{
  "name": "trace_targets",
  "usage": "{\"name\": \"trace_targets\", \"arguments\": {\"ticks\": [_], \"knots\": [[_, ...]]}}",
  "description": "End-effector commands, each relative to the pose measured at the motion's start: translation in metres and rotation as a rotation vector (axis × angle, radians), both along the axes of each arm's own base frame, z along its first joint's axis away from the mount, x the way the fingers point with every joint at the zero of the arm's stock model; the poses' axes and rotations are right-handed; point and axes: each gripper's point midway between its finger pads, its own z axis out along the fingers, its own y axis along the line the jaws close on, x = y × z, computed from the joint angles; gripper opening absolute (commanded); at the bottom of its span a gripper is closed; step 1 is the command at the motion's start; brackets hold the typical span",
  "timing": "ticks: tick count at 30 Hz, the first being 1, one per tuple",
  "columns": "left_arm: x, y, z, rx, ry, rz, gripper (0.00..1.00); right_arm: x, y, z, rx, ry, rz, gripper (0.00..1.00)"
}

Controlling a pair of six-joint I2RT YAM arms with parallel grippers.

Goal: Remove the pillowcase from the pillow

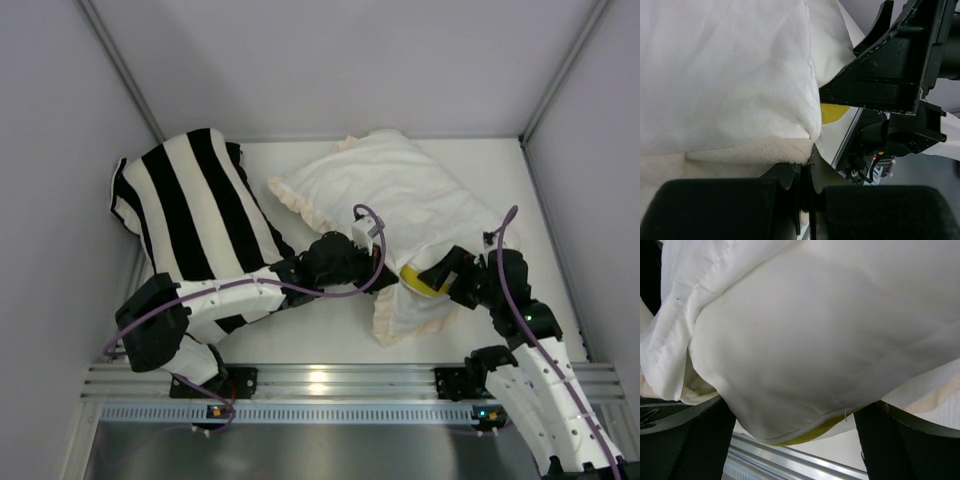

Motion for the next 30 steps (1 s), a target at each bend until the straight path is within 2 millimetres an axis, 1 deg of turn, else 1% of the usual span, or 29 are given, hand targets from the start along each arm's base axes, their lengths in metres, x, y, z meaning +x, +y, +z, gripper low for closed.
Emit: {"name": "trace_targets", "arguments": {"ticks": [1, 4, 5, 6, 7, 8, 9, 10, 11, 12, 13, 14, 15, 16, 18, 19, 20, 21, 22, 23, 24, 25, 27, 28, 29, 30], "knots": [[-0.012, -0.019, 0.044, -0.155, -0.050, -0.096, 0.00, 0.033, 0.002, 0.032, 0.031, -0.150, -0.044, 0.82], [-0.011, -0.019, 0.041, -0.146, -0.047, -0.093, 0.00, 0.042, 0.003, 0.038, 0.036, -0.178, -0.056, 0.46], [-0.011, -0.018, 0.039, -0.142, -0.045, -0.088, 0.00, 0.045, 0.001, 0.040, 0.031, -0.187, -0.064, 0.17], [-0.010, -0.017, 0.037, -0.138, -0.042, -0.083, 0.00, 0.048, -0.002, 0.040, 0.016, -0.186, -0.082, 0.04], [-0.009, -0.017, 0.036, -0.132, -0.041, -0.076, 0.00, 0.050, -0.003, 0.041, 0.010, -0.190, -0.083, 0.00], [-0.008, -0.015, 0.035, -0.125, -0.039, -0.067, 0.00, 0.049, -0.002, 0.044, 0.011, -0.192, -0.075, 0.00], [-0.006, -0.013, 0.028, -0.096, -0.025, -0.048, 0.00, 0.048, -0.001, 0.045, 0.013, -0.195, -0.070, 0.00], [0.005, -0.010, 0.026, -0.071, -0.028, 0.020, 0.00, 0.046, -0.001, 0.046, 0.017, -0.197, -0.068, 0.00], [0.012, -0.006, 0.022, -0.043, -0.022, 0.066, 0.00, 0.043, 0.000, 0.046, 0.022, -0.194, -0.064, 0.00], [0.017, 0.002, 0.005, 0.036, 0.014, 0.118, 0.00, 0.040, -0.001, 0.051, 0.028, -0.213, -0.065, 0.00], [0.039, 0.010, 0.002, 0.078, 0.001, 0.238, 0.00, 0.037, -0.001, 0.053, 0.032, -0.221, -0.066, 0.00], [0.047, 0.016, -0.005, 0.114, 0.018, 0.294, 0.00, 0.032, -0.002, 0.054, 0.032, -0.219, -0.066, 0.00], [0.055, 0.022, -0.011, 0.139, 0.056, 0.354, 0.00, 0.027, -0.004, 0.061, 0.038, -0.247, -0.068, 0.00], [0.069, 0.036, -0.030, 0.221, 0.099, 0.425, 0.00, 0.024, -0.005, 0.064, 0.039, -0.252, -0.069, 0.00], [0.080, 0.044, -0.045, 0.235, 0.192, 0.476, 0.00, 0.013, -0.007, 0.070, 0.040, -0.262, -0.067, 0.00], [0.088, 0.049, -0.058, 0.242, 0.249, 0.484, 0.00, 0.009, -0.007, 0.073, 0.042, -0.269, -0.064, 0.00], [0.093, 0.051, -0.063, 0.237, 0.278, 0.499, 0.00, 0.006, -0.007, 0.081, 0.044, -0.286, -0.056, 0.00], [0.098, 0.054, -0.066, 0.230, 0.303, 0.519, 0.00, 0.000, -0.008, 0.082, 0.041, -0.281, -0.053, 0.00], [0.108, 0.059, -0.069, 0.229, 0.307, 0.544, 0.00, -0.003, -0.009, 0.086, 0.032, -0.290, -0.050, 0.00], [0.116, 0.062, -0.077, 0.244, 0.309, 0.575, 0.00, -0.006, -0.011, 0.098, 0.030, -0.314, -0.054, 0.00], [0.123, 0.067, -0.080, 0.251, 0.314, 0.603, 0.00, -0.010, -0.013, 0.104, 0.029, -0.328, -0.057, 0.00], [0.136, 0.081, -0.091, 0.286, 0.324, 0.662, 0.00, -0.015, -0.016, 0.115, 0.024, -0.350, -0.063, 0.00], [0.146, 0.096, -0.104, 0.314, 0.362, 0.718, 0.00, -0.019, -0.018, 0.127, 0.025, -0.377, -0.071, 0.00], [0.156, 0.109, -0.110, 0.320, 0.388, 0.753, 0.00, -0.022, -0.019, 0.131, 0.025, -0.382, -0.071, 0.00], [0.158, 0.114, -0.115, 0.325, 0.409, 0.764, 0.00, -0.025, -0.019, 0.139, 0.027, -0.401, -0.068, 0.00], [0.156, 0.119, -0.125, 0.335, 0.440, 0.761, 0.00, -0.026, -0.020, 0.142, 0.024, -0.409, -0.065, 0.00]]}}
